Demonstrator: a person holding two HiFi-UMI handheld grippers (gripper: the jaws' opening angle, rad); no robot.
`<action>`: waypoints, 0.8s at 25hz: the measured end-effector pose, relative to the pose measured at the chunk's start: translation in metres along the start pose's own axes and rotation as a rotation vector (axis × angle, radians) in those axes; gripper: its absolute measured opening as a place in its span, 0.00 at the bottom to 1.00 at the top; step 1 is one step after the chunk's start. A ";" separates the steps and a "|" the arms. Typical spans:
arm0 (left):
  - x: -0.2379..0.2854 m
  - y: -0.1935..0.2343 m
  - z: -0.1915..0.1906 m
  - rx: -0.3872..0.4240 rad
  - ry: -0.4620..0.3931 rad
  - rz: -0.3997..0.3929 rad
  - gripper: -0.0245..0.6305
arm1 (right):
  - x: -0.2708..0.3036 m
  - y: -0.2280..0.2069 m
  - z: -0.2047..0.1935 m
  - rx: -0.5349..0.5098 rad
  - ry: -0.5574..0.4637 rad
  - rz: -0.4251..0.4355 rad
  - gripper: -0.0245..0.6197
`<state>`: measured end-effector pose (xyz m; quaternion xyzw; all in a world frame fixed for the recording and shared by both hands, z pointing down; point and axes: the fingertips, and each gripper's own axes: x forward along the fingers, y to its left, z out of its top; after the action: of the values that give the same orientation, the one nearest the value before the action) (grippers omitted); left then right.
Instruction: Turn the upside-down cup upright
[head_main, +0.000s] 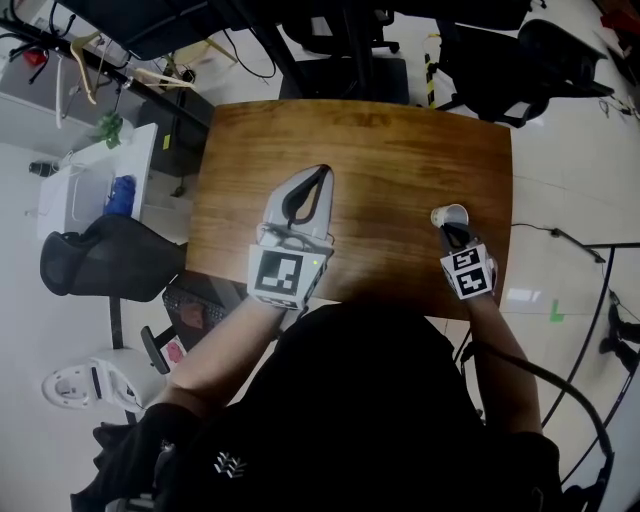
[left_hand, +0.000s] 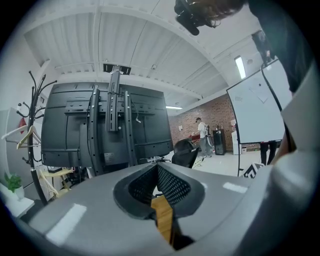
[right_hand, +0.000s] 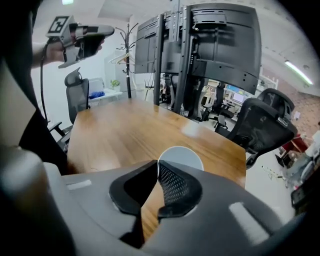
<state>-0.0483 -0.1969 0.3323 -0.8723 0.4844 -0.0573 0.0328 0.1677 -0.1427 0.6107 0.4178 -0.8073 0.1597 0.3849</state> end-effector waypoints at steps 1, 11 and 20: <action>0.000 0.000 0.000 0.001 0.001 0.000 0.04 | 0.001 0.003 -0.001 -0.013 0.021 0.012 0.06; -0.012 0.007 -0.002 -0.008 0.003 0.028 0.04 | 0.013 0.026 -0.004 -0.002 0.070 0.087 0.07; -0.022 0.017 -0.005 -0.031 -0.006 0.044 0.04 | 0.015 0.033 0.006 -0.006 0.032 0.081 0.15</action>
<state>-0.0754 -0.1871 0.3337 -0.8620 0.5043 -0.0464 0.0217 0.1332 -0.1353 0.6204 0.3811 -0.8176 0.1795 0.3924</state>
